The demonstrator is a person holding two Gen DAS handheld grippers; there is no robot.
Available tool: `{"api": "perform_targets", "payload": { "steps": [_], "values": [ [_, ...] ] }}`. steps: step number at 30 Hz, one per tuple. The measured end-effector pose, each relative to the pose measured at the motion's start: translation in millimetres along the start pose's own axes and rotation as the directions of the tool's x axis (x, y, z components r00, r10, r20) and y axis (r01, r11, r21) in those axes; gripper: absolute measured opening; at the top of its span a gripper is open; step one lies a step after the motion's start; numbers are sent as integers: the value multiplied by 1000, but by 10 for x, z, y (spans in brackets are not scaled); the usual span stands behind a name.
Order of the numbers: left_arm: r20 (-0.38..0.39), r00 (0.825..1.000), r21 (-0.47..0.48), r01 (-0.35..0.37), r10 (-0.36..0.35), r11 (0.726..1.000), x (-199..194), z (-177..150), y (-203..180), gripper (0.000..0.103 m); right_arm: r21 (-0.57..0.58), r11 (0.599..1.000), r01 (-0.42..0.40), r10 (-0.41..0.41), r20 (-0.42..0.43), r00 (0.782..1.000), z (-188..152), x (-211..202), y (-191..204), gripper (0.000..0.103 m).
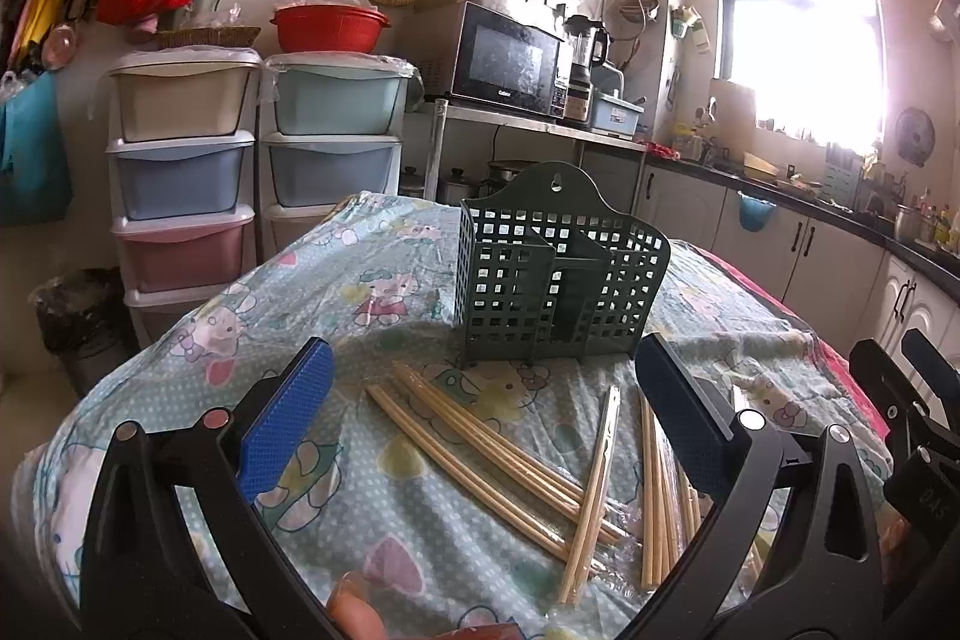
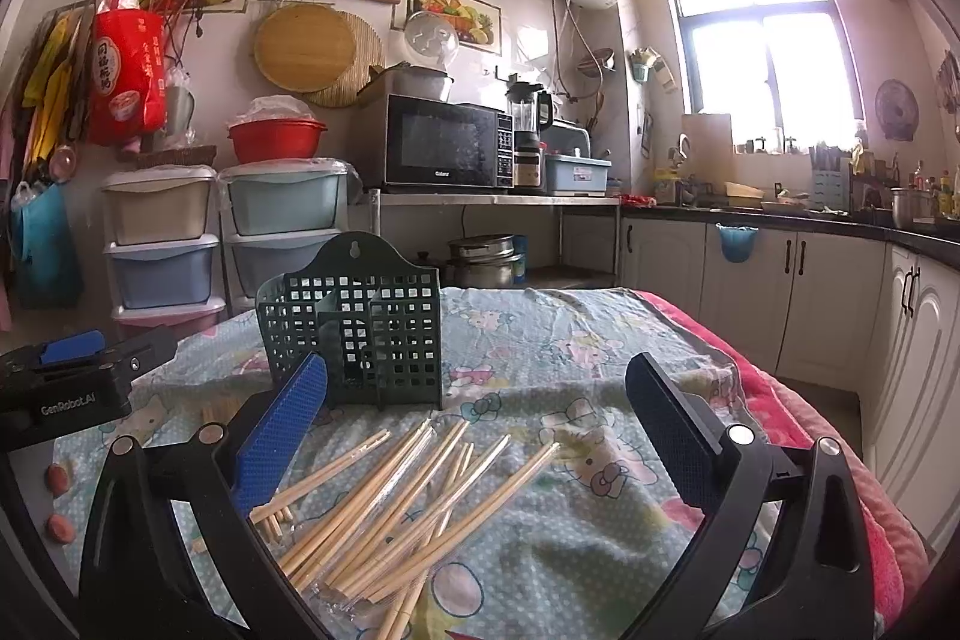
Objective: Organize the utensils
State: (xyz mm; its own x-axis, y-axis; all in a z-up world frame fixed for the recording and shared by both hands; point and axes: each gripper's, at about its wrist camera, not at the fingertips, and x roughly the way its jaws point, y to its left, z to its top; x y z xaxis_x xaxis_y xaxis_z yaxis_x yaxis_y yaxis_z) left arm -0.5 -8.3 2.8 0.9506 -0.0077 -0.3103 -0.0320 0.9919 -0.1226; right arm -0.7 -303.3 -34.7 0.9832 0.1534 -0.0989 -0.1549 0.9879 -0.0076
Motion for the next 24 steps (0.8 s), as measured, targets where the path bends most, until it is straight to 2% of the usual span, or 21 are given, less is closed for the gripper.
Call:
{"api": "perform_targets", "payload": {
  "steps": [24],
  "values": [
    [-3, 1000, 3, 0, 0, 1000, 8, -30, 26, 93, 4, 1000, -3, 2, 2, 1000, -16, -31, 22, 97]
  ]
}}
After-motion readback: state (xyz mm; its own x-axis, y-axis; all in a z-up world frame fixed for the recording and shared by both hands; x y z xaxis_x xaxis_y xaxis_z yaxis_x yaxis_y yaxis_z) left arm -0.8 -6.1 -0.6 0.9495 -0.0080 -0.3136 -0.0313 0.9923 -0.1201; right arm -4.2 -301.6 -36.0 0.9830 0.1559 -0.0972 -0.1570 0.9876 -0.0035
